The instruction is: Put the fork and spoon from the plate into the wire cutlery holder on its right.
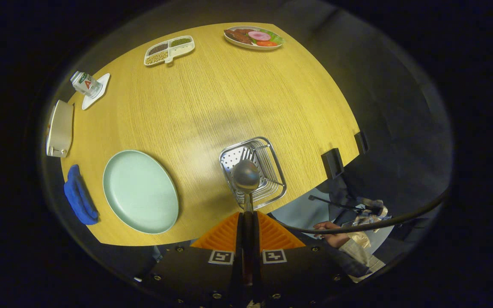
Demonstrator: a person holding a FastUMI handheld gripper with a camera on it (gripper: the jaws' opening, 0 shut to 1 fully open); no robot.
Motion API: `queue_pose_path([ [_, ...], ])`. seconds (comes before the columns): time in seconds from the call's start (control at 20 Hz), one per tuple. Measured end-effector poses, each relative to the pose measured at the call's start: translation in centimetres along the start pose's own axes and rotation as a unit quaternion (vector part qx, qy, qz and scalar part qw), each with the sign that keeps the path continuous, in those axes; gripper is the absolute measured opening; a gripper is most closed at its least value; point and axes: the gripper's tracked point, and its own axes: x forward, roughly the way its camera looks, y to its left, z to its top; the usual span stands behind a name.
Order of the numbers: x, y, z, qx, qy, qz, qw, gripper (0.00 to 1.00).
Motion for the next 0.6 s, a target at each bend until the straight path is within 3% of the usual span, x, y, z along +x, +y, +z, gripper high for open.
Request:
queue_pose_path([
  [0.35, -0.8, 0.4, 0.7, 0.001, -0.024, 0.005, 1.000, 0.12],
  [0.6, -1.8, 0.3, 1.9, -0.004, -0.055, 0.005, 0.998, 0.37],
])
